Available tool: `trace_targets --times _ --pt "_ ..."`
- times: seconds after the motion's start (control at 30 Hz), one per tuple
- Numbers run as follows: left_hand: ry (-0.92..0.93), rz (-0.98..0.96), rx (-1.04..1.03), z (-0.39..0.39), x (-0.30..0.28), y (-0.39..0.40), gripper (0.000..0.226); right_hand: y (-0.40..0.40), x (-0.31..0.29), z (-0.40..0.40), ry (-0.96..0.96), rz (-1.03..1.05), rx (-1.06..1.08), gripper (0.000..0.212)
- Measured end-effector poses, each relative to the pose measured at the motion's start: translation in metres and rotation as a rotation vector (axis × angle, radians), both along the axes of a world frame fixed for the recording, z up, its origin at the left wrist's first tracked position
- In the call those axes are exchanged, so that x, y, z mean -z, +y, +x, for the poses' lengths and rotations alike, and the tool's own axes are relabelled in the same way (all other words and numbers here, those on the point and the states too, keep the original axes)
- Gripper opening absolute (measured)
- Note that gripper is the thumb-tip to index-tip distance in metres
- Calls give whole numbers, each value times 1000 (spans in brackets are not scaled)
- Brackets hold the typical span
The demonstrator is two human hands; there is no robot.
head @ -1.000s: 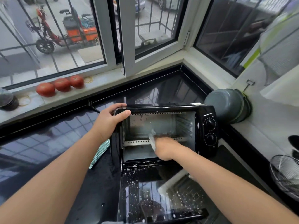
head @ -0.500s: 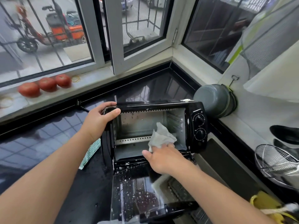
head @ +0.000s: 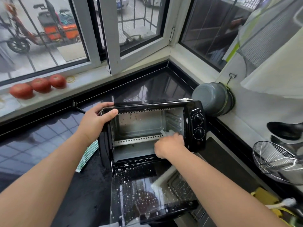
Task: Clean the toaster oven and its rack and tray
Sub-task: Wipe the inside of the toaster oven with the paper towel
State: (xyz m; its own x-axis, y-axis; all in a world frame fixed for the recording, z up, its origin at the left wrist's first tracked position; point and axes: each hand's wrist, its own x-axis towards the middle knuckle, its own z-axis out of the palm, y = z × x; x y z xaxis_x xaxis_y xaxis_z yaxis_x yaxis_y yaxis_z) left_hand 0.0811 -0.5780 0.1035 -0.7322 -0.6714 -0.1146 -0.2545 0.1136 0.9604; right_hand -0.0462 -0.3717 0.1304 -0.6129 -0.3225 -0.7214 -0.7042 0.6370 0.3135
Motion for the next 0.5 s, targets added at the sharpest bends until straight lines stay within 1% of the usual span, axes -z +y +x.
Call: trace_targets --times 0.07,0.13,0.2,0.3,0.4,0.5 --pt "-5 6 -10 1 0 -2 52 -1 2 1 32 42 -43 41" --pt "-3 15 -15 0 0 -2 52 -5 5 -1 16 35 -14 47" --pt "5 9 -12 0 0 -1 51 -9 9 -7 -46 12 51 56" --pt "7 9 -13 2 0 0 55 -8 10 -9 -90 0 117 62" --pt "11 25 -8 1 0 0 56 -5 3 -4 -36 -23 43 56" --pt "32 35 -9 0 0 3 41 0 -9 2 50 -54 -89 44"
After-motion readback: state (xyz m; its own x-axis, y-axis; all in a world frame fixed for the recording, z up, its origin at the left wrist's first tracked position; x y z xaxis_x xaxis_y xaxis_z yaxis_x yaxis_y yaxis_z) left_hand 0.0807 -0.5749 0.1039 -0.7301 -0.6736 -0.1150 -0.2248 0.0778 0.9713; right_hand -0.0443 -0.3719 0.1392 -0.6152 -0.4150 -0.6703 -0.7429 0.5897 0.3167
